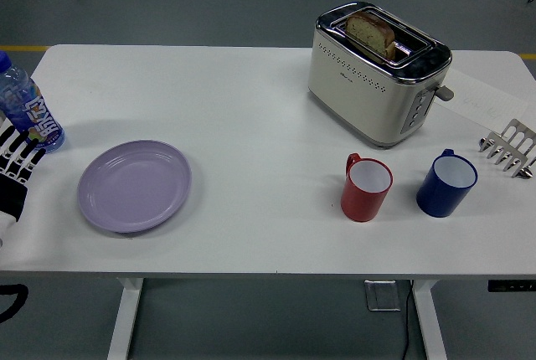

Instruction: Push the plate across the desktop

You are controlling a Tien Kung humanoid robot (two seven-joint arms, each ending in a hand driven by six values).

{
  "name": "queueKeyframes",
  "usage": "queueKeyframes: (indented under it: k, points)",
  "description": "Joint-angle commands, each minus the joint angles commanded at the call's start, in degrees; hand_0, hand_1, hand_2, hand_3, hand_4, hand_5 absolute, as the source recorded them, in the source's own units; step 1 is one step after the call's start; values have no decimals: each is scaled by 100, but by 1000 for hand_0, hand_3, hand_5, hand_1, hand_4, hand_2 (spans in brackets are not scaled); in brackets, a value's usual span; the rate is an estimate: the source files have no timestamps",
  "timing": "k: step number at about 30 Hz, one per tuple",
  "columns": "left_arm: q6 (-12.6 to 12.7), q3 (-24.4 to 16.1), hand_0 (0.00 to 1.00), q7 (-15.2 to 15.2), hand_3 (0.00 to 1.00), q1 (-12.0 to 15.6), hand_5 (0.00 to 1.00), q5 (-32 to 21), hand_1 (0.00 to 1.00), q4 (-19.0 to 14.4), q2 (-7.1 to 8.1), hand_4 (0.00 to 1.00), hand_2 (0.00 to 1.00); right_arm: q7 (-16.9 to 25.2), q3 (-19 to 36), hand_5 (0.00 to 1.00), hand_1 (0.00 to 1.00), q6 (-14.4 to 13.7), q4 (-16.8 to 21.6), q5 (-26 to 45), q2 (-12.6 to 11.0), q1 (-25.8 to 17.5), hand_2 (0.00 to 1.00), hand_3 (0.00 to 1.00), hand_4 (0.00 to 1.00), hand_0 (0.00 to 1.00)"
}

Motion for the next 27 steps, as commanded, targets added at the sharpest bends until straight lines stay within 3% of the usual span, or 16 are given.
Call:
queueKeyframes:
  k: [27]
  points:
    - [-77, 413, 735, -95, 668, -136, 998, 50, 743, 246, -300, 609, 696, 23, -24, 566, 520, 5, -8, 21, -9, 82, 610, 592, 261, 582]
